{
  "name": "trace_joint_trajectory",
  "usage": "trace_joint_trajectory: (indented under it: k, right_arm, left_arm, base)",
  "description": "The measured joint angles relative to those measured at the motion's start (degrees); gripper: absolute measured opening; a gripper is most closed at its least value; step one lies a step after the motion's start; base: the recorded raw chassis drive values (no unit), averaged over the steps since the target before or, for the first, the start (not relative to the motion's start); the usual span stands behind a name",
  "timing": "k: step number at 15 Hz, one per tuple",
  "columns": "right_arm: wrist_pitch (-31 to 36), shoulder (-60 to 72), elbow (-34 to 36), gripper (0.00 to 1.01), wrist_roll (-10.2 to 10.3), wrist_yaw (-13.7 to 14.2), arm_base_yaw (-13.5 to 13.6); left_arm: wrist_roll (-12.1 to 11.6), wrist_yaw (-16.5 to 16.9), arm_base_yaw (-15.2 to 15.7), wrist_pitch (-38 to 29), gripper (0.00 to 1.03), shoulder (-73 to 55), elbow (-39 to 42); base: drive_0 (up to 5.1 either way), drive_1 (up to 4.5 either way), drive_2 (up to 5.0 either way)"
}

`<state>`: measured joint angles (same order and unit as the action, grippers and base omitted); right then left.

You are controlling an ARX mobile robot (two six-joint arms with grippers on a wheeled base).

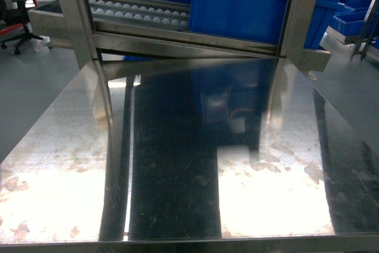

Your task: Pick capacitor and pack into box

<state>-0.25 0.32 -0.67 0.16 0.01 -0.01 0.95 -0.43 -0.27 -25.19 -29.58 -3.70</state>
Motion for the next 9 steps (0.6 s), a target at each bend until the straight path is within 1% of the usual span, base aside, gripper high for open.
trace_joint_trajectory:
  k: [1, 2, 3, 4, 9]
  right_arm:
    - [-0.1, 0.0, 0.0, 0.98, 0.0, 0.0, 0.0]
    - [0.0, 0.0, 0.0, 0.98, 0.0, 0.0, 0.0]
    - [0.0, 0.0, 0.0, 0.98, 0.0, 0.0, 0.0]
    - [0.0, 0.0, 0.0, 0.98, 0.0, 0.0, 0.0]
    - [0.0, 0.0, 0.0, 0.98, 0.0, 0.0, 0.0]
  left_arm:
    - [0.1, -0.6, 0.7, 1.3, 0.45, 1.8, 0.5]
    - [0.0, 0.5, 0.1, 2.7, 0.45, 3.8, 0.9]
    - [0.0, 0.4, 0.1, 4.0, 0.45, 5.5, 1.3]
    - [0.0, 0.4, 0.1, 2.9, 0.45, 6.7, 2.3]
    - [0.0, 0.4, 0.3, 10.0, 0.45, 14.2, 3.0]
  base:
    - [0.0, 0.0, 0.0]
    - [0.0, 0.0, 0.0]
    - [0.0, 0.0, 0.0]
    - [0.0, 0.0, 0.0]
    - [0.0, 0.0, 0.0]
